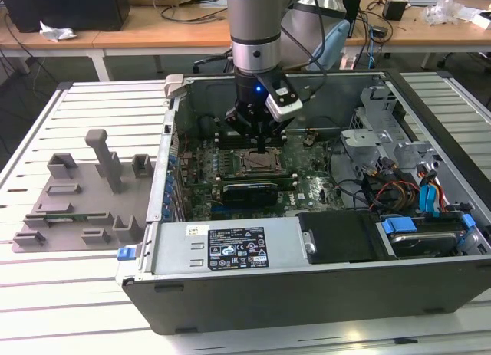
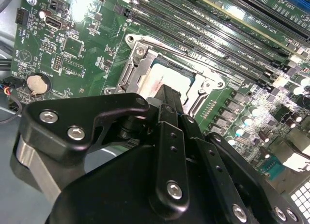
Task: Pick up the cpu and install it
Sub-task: 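Install the first cpu locking lever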
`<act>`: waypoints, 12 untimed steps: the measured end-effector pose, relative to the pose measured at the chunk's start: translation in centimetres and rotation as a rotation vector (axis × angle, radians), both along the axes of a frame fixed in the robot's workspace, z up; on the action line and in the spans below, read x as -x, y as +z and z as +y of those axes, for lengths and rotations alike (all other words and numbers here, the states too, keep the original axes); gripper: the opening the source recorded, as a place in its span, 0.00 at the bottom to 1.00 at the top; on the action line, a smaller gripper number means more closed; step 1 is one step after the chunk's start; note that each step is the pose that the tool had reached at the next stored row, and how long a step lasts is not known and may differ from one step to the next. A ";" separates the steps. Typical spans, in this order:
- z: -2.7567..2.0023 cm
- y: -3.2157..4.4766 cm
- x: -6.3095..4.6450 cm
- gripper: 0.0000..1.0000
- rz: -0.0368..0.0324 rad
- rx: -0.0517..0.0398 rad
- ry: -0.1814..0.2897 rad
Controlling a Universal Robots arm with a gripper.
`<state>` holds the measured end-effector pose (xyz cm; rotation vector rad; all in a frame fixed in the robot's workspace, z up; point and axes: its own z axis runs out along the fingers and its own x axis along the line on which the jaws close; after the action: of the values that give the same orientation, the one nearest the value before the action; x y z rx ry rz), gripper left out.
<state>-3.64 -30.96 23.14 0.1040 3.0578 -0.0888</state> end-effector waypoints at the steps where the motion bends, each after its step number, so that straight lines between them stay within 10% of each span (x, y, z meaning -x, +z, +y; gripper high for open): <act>1: 0.00 0.00 0.0 0.11 0.0000 0.0000 0.000; 12: -0.35 0.01 0.0 0.11 0.0001 0.0001 0.000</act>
<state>-3.64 -31.31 23.15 0.1039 3.0578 -0.0889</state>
